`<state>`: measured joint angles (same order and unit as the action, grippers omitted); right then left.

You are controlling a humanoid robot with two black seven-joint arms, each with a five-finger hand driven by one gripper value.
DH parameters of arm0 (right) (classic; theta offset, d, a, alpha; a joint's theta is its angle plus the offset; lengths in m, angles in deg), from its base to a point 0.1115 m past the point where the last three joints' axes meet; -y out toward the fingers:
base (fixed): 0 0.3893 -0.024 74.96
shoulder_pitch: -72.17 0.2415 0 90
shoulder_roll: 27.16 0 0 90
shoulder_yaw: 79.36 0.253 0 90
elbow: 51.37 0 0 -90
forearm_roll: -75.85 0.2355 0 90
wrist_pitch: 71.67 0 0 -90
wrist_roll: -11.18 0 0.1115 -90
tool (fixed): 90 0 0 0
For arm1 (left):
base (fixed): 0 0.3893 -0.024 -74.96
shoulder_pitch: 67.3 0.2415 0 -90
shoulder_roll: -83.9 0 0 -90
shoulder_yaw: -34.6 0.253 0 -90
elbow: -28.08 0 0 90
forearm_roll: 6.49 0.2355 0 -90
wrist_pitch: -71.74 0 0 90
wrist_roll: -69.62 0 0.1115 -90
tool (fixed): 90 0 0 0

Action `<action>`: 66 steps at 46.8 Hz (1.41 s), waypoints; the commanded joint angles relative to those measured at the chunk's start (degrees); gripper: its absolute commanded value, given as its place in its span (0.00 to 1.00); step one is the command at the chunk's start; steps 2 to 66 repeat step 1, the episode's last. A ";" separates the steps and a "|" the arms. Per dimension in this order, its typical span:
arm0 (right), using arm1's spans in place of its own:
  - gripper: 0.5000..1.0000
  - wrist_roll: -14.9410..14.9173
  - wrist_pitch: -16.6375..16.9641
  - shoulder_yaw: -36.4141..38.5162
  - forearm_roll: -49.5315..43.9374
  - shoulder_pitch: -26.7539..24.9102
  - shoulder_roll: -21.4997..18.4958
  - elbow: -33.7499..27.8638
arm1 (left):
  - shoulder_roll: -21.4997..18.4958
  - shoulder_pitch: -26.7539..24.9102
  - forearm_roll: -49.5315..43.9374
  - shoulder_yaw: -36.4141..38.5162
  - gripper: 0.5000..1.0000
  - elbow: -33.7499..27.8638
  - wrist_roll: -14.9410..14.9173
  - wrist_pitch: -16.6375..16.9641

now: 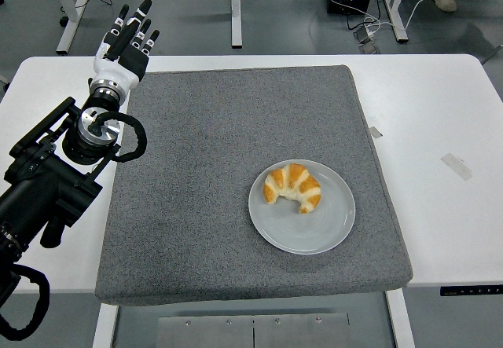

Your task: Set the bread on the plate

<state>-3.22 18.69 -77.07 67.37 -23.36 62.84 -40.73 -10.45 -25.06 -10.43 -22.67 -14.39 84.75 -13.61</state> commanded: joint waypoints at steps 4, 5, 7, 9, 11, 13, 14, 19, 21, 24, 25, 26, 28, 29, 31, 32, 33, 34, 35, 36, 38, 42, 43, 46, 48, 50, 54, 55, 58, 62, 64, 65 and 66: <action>1.00 -0.01 -0.01 0.00 0.04 0.08 0.00 0.00 | -0.13 0.55 -0.01 -0.12 0.96 0.01 -0.01 -0.07; 1.00 -0.01 -0.01 0.00 0.04 0.08 0.00 0.00 | -0.13 0.55 -0.01 -0.12 0.96 0.01 -0.01 -0.07; 1.00 -0.01 -0.01 0.00 0.04 0.08 0.00 0.00 | -0.13 0.55 -0.01 -0.12 0.96 0.01 -0.01 -0.07; 1.00 -0.01 -0.01 0.00 0.04 0.08 0.00 0.00 | -0.13 0.55 -0.01 -0.12 0.96 0.01 -0.01 -0.07; 1.00 -0.01 -0.01 0.00 0.04 0.08 0.00 0.00 | -0.13 0.55 -0.01 -0.12 0.96 0.01 -0.01 -0.07; 1.00 -0.01 -0.01 0.00 0.04 0.08 0.00 0.00 | -0.13 0.55 -0.01 -0.12 0.96 0.01 -0.01 -0.07; 1.00 -0.01 -0.01 0.00 0.04 0.08 0.00 0.00 | -0.13 0.55 -0.01 -0.12 0.96 0.01 -0.01 -0.07; 1.00 -0.01 -0.01 0.00 0.04 0.08 0.00 0.00 | -0.13 0.55 -0.01 -0.12 0.96 0.01 -0.01 -0.07; 1.00 -0.01 -0.01 0.00 0.04 0.08 0.00 0.00 | -0.13 0.55 -0.01 -0.12 0.96 0.01 -0.01 -0.07; 1.00 -0.01 -0.01 0.00 0.04 0.08 0.00 0.00 | -0.13 0.55 -0.01 -0.12 0.96 0.01 -0.01 -0.07; 1.00 -0.01 -0.01 0.00 0.04 0.08 0.00 0.00 | -0.13 0.55 -0.01 -0.12 0.96 0.01 -0.01 -0.07; 1.00 -0.01 -0.01 0.00 0.04 0.08 0.00 0.00 | -0.13 0.55 -0.01 -0.12 0.96 0.01 -0.01 -0.07; 1.00 -0.01 -0.01 0.00 0.04 0.08 0.00 0.00 | -0.13 0.55 -0.01 -0.12 0.96 0.01 -0.01 -0.07; 1.00 -0.01 -0.01 0.00 0.04 0.08 0.00 0.00 | -0.13 0.55 -0.01 -0.12 0.96 0.01 -0.01 -0.07; 1.00 -0.01 -0.01 0.00 0.04 0.08 0.00 0.00 | -0.13 0.55 -0.01 -0.12 0.96 0.01 -0.01 -0.07; 1.00 -0.01 -0.01 0.00 0.04 0.08 0.00 0.00 | -0.13 0.55 -0.01 -0.12 0.96 0.01 -0.01 -0.07; 1.00 -0.01 -0.01 0.00 0.04 0.08 0.00 0.00 | -0.13 0.55 -0.01 -0.12 0.96 0.01 -0.01 -0.07; 1.00 -0.01 -0.01 0.00 0.04 0.08 0.00 0.00 | -0.13 0.55 -0.01 -0.12 0.96 0.01 -0.01 -0.07; 1.00 -0.01 -0.01 0.00 0.04 0.08 0.00 0.00 | -0.13 0.55 -0.01 -0.12 0.96 0.01 -0.01 -0.07; 1.00 -0.01 -0.01 0.00 0.04 0.08 0.00 0.00 | -0.13 0.55 -0.01 -0.12 0.96 0.01 -0.01 -0.07; 1.00 -0.01 -0.01 0.00 0.04 0.08 0.00 0.00 | -0.13 0.55 -0.01 -0.12 0.96 0.01 -0.01 -0.07; 1.00 -0.01 -0.01 0.00 0.04 0.08 0.00 0.00 | -0.13 0.55 -0.01 -0.12 0.96 0.01 -0.01 -0.07; 1.00 -0.01 -0.01 0.00 0.04 0.08 0.00 0.00 | -0.13 0.55 -0.01 -0.12 0.96 0.01 -0.01 -0.07; 1.00 -0.01 -0.01 0.00 0.04 0.08 0.00 0.00 | -0.13 0.55 -0.01 -0.12 0.96 0.01 -0.01 -0.07; 1.00 -0.01 -0.01 0.00 0.04 0.08 0.00 0.00 | -0.13 0.55 -0.01 -0.12 0.96 0.01 -0.01 -0.07; 1.00 -0.01 -0.01 0.00 0.04 0.08 0.00 0.00 | -0.13 0.55 -0.01 -0.12 0.96 0.01 -0.01 -0.07; 1.00 -0.01 -0.01 0.00 0.04 0.08 0.00 0.00 | -0.13 0.55 -0.01 -0.12 0.96 0.01 -0.01 -0.07; 1.00 -0.01 -0.01 0.00 0.04 0.08 0.00 0.00 | -0.13 0.55 -0.01 -0.12 0.96 0.01 -0.01 -0.07; 1.00 -0.01 -0.01 0.00 0.04 0.08 0.00 0.00 | -0.13 0.55 -0.01 -0.12 0.96 0.01 -0.01 -0.07; 1.00 -0.01 -0.01 0.00 0.04 0.08 0.00 0.00 | -0.13 0.55 -0.01 -0.12 0.96 0.01 -0.01 -0.07; 1.00 -0.01 -0.01 0.00 0.04 0.08 0.00 0.00 | -0.13 0.55 -0.01 -0.12 0.96 0.01 -0.01 -0.07; 1.00 -0.01 -0.01 0.00 0.04 0.08 0.00 0.00 | -0.13 0.55 -0.01 -0.12 0.96 0.01 -0.01 -0.07; 1.00 -0.01 -0.01 0.00 0.04 0.08 0.00 0.00 | -0.13 0.55 -0.01 -0.12 0.96 0.01 -0.01 -0.07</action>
